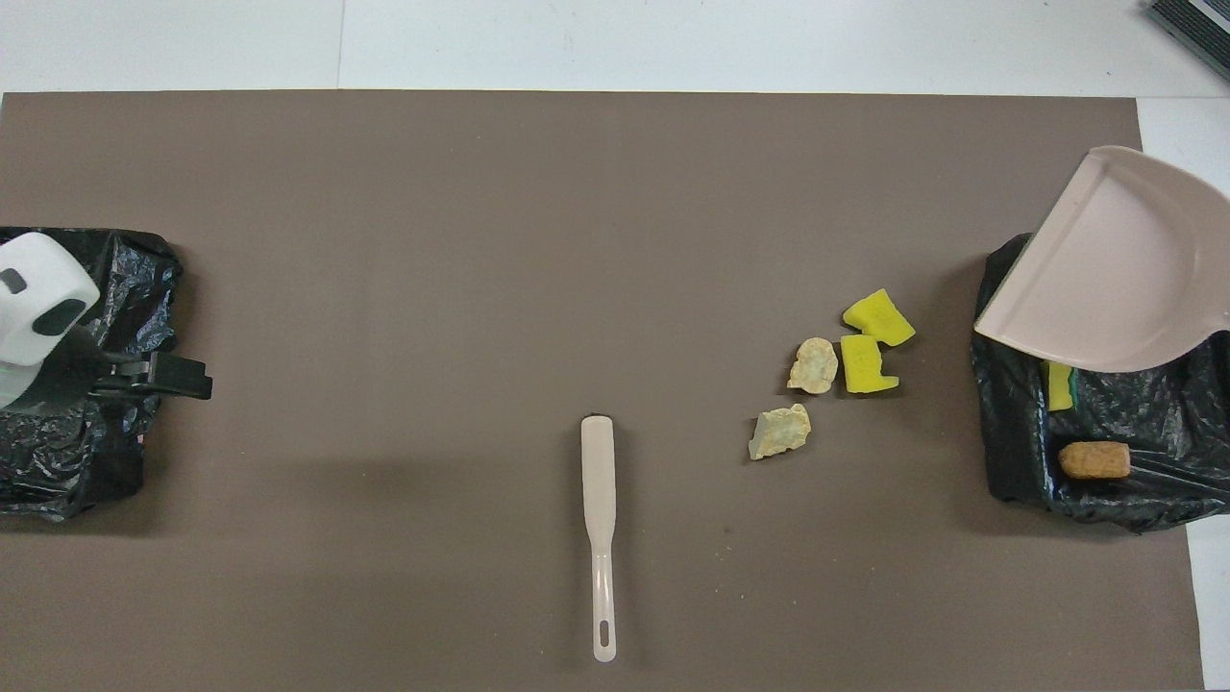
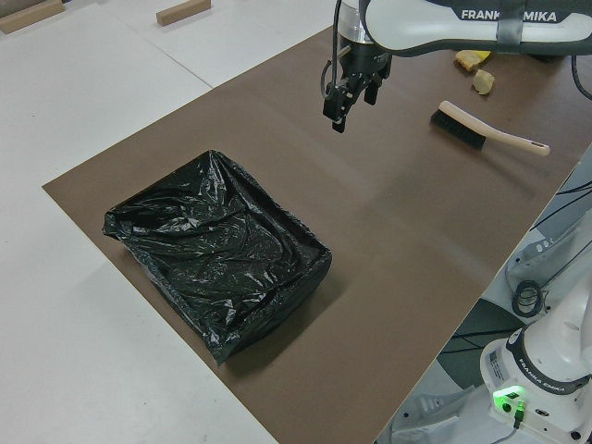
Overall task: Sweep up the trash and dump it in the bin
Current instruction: 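Return the dustpan to the table center with the right gripper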
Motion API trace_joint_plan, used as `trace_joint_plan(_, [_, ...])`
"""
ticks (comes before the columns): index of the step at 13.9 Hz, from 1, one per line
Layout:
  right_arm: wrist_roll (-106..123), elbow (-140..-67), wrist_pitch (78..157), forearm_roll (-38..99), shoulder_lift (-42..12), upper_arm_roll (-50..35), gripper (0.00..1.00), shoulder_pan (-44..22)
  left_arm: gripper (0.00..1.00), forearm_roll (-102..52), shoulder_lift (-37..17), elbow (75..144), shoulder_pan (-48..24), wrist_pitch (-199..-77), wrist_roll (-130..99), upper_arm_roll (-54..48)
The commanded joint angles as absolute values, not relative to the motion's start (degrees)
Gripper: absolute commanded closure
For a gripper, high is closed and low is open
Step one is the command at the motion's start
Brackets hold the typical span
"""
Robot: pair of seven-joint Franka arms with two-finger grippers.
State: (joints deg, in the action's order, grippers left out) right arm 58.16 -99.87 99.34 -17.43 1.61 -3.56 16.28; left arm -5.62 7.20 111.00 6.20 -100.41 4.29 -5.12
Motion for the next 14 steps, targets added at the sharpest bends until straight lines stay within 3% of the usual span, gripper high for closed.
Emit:
trace_joint_plan(1, [43.7,-100.1,96.1,-13.0,2.6,-3.9,1.00,12.5,0.00,-4.9,6.6,104.0,7.3,-94.0,4.8,-5.8])
trace_joint_plan(6, [16.3,-100.5,94.8,-3.0,0.7,-3.9,1.00,4.5,0.00,-4.2,5.0,91.7,7.5,-82.5,4.5,-5.8])
trace_joint_plan(14, [-20.8,-98.0,108.5,5.9,-9.4,-3.9,1.00,-12.5,0.00,-1.8,5.3,92.6,7.6,-85.0,4.4,-6.0])
